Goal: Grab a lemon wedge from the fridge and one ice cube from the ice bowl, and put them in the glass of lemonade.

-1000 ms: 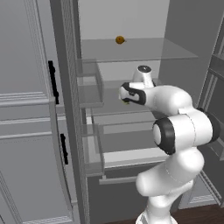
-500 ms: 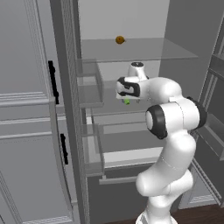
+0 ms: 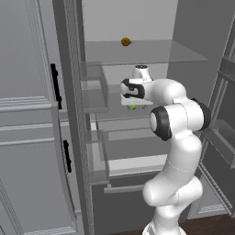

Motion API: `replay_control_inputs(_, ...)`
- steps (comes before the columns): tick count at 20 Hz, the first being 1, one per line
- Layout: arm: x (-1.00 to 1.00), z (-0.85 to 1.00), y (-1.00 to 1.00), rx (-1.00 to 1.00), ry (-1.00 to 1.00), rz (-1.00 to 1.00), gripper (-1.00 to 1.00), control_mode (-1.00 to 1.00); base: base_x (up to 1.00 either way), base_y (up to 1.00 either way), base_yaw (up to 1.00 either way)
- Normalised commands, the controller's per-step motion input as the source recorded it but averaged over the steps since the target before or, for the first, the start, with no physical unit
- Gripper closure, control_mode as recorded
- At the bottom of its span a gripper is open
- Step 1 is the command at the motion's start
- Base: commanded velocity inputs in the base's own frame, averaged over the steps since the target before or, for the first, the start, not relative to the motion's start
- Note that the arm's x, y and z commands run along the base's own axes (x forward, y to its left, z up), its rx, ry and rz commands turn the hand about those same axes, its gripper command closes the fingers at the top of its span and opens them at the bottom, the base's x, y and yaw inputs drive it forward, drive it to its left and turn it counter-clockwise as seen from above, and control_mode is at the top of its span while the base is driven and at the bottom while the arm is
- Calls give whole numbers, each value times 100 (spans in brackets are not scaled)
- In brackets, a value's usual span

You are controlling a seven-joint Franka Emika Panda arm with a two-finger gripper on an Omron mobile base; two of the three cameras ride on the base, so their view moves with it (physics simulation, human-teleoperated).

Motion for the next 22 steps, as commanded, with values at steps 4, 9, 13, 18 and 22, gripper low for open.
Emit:
replay_control_inputs(4, 3, 0, 0, 0, 0, 0, -100, -100, 0, 0, 0)
replay_control_inputs(9, 15, -3, 0, 0, 0, 0, -100, -100, 0, 0, 0)
replay_control_inputs(13, 18, 0, 0, 0, 0, 0, -100, -100, 0, 0, 0)
replay_control_inputs(18, 11, 0, -18, 0, -4, 0, -100, -100, 0, 0, 0)
replay_control_inputs(22, 7, 0, -29, 0, -3, 0, -100, -100, 0, 0, 0)
